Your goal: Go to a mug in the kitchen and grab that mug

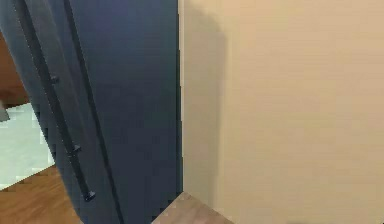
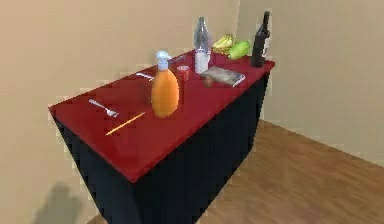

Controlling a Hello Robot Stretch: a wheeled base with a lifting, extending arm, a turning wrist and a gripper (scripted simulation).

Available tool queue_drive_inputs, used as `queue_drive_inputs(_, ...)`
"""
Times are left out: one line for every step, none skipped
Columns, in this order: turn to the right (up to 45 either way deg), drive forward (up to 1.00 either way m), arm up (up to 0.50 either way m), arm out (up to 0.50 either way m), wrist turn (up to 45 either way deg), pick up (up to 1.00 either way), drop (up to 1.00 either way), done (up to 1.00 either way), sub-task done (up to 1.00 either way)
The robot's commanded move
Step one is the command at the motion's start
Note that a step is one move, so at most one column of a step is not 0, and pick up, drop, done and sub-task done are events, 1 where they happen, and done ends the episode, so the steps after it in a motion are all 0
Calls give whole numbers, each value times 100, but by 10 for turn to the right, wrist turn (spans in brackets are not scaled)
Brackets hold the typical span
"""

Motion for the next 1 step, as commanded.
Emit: queue_drive_inputs(450, 0, 0, 0, 0, 0, 0, 0, 0)
